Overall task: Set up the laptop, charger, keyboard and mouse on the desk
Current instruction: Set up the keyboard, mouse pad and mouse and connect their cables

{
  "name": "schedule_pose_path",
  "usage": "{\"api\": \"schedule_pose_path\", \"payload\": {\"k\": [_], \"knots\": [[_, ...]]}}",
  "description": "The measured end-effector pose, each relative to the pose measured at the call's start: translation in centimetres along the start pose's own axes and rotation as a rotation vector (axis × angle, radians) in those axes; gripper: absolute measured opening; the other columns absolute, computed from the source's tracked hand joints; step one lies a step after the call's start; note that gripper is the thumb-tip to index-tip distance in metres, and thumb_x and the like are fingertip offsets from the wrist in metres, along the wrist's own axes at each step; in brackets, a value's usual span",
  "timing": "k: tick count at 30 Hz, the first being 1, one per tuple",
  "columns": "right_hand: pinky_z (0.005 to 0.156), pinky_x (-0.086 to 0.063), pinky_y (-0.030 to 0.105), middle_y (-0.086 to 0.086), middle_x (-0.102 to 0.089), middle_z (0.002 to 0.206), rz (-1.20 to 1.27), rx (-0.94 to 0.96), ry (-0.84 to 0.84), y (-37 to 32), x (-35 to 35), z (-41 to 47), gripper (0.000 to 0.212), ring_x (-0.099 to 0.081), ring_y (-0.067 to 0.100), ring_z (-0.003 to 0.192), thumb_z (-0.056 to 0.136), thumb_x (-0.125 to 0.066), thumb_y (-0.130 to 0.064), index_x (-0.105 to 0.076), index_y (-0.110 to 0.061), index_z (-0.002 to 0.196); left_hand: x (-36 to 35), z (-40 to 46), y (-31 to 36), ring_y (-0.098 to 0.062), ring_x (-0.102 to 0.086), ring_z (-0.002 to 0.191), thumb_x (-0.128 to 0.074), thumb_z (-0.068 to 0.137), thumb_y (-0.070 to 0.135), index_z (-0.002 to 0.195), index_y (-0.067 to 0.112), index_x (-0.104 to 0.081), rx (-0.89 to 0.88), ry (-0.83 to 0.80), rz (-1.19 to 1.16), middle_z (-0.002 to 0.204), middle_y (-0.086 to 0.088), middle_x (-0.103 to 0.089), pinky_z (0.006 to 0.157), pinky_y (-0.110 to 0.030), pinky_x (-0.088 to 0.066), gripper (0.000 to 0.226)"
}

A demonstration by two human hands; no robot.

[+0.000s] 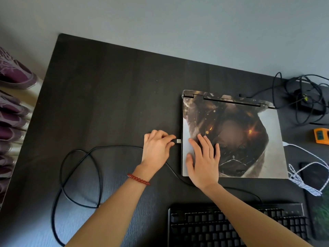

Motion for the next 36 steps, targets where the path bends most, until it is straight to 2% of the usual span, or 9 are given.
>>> {"api": "schedule_pose_path", "payload": {"k": [10,17,25,29,33,36], "knots": [[0.108,-0.024,0.057,0.01,-0.051,0.135,0.005,-0.003,0.006,-0.1,0.1,0.0,0.045,-0.044,0.029,0.128,0.084,-0.036,-0.031,-0.053,-0.018,0.123,-0.2,0.4,0.4,-0.026,-0.058,0.083,-0.064,0.08,0.008,0.099,0.015,-0.068,-0.042,-0.027,0.068,0.089,-0.008,-0.062,0.075,-0.038,-0.038,0.02],[0.109,-0.023,0.056,0.01,-0.051,0.136,0.002,-0.004,0.015,0.0,0.1,0.0,0.045,-0.041,0.027,0.129,0.084,-0.036,-0.031,-0.053,-0.019,0.124,-0.5,0.9,-0.1,-0.023,-0.055,0.087,-0.059,0.086,0.013,0.104,0.018,-0.066,0.019,0.007,0.002,0.096,-0.004,-0.062,0.079,-0.03,-0.027,0.021],[0.108,-0.026,0.057,0.011,-0.052,0.134,-0.008,-0.001,0.036,0.0,0.0,0.0,0.045,-0.04,0.026,0.128,0.083,-0.037,-0.031,-0.053,-0.018,0.123,-0.5,1.8,-0.1,-0.025,-0.055,0.089,-0.061,0.084,0.013,0.102,0.019,-0.068,0.031,0.007,-0.068,0.094,-0.005,-0.063,0.082,-0.033,-0.03,0.021],[0.107,-0.027,0.058,0.012,-0.052,0.134,-0.025,0.009,0.031,-0.1,-0.1,0.0,0.045,-0.043,0.03,0.127,0.084,-0.036,-0.03,-0.052,-0.017,0.123,-0.3,1.9,-0.1,-0.026,-0.055,0.089,-0.061,0.084,0.012,0.104,0.017,-0.068,0.001,-0.01,-0.062,0.091,-0.007,-0.062,0.082,-0.033,-0.031,0.022],[0.107,-0.025,0.058,0.012,-0.051,0.135,-0.032,0.013,0.032,-0.1,-0.3,0.0,0.044,-0.036,0.026,0.129,0.084,-0.035,-0.03,-0.045,-0.02,0.126,-0.3,2.1,0.0,-0.027,-0.054,0.087,-0.06,0.084,0.011,0.105,0.015,-0.068,-0.051,-0.033,-0.036,0.089,-0.009,-0.059,0.081,-0.034,-0.033,0.022],[0.108,-0.024,0.058,0.011,-0.05,0.136,-0.037,0.011,0.02,0.0,-0.4,0.0,0.044,-0.037,0.027,0.13,0.085,-0.035,-0.031,-0.044,-0.021,0.126,-0.3,2.2,0.4,-0.03,-0.055,0.084,-0.063,0.082,0.006,0.103,0.01,-0.068,-0.089,-0.036,-0.045,0.086,-0.013,-0.059,0.077,-0.037,-0.038,0.022]]}}
Point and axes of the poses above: each hand's wrist, its own z-axis towards the middle knuckle, its own x-axis out of the back of the hand, y = z × x, the point moved 5 cm from there along z, towards the middle knuckle
